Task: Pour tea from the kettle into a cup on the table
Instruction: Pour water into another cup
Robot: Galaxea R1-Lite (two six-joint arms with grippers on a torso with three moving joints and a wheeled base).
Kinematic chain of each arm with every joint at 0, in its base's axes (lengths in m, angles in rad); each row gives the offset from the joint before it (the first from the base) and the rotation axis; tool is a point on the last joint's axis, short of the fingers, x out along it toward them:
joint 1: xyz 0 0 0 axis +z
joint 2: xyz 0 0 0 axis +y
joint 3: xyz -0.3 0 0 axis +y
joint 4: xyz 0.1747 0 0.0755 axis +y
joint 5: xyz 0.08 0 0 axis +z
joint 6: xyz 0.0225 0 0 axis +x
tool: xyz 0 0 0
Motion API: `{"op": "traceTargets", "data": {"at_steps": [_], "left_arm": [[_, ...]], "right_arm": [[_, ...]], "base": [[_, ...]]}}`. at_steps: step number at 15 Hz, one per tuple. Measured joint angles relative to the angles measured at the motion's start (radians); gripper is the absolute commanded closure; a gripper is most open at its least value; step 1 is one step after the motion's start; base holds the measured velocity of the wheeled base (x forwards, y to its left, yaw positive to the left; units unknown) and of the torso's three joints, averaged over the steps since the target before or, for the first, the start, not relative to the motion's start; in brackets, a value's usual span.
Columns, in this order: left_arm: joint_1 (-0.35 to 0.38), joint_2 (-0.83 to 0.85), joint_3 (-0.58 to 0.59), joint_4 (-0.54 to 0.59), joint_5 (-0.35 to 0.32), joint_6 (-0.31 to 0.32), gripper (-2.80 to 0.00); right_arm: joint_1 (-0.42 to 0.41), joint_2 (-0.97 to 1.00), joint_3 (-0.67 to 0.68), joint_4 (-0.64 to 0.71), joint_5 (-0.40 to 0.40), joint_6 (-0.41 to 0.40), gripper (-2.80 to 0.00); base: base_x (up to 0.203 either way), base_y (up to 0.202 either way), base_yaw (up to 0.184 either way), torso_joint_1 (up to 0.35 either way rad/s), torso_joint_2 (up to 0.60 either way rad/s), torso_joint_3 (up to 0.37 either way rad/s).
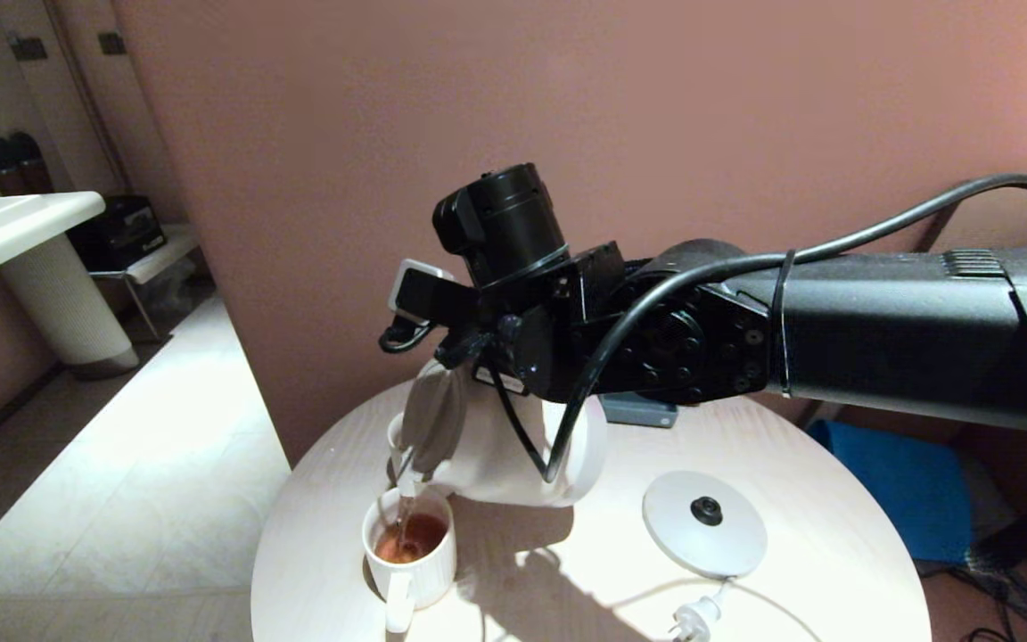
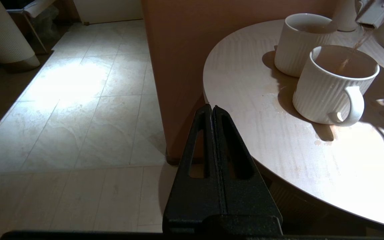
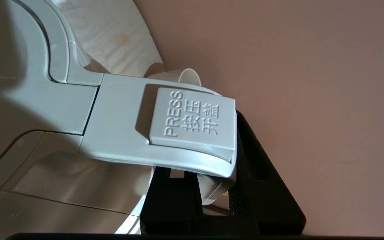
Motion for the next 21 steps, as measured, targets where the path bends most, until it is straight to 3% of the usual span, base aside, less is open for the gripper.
{"op": "traceTargets", "data": {"at_steps": [15, 21], "left_arm": [[0.0, 0.0, 0.0, 0.0, 0.0, 0.001, 0.0], [0.0, 0.0, 0.0, 0.0, 0.0, 0.0, 0.0]], "right_arm": [[0.001, 0.03, -0.005, -0.005, -0.027, -0.134, 0.0], [0.001, 0.037, -0.009, -0.006, -0.027, -0.136, 0.0]], "base": [[0.0, 0.0, 0.0, 0.0, 0.0, 0.0], [0.0, 0.0, 0.0, 0.0, 0.0, 0.0]]}}
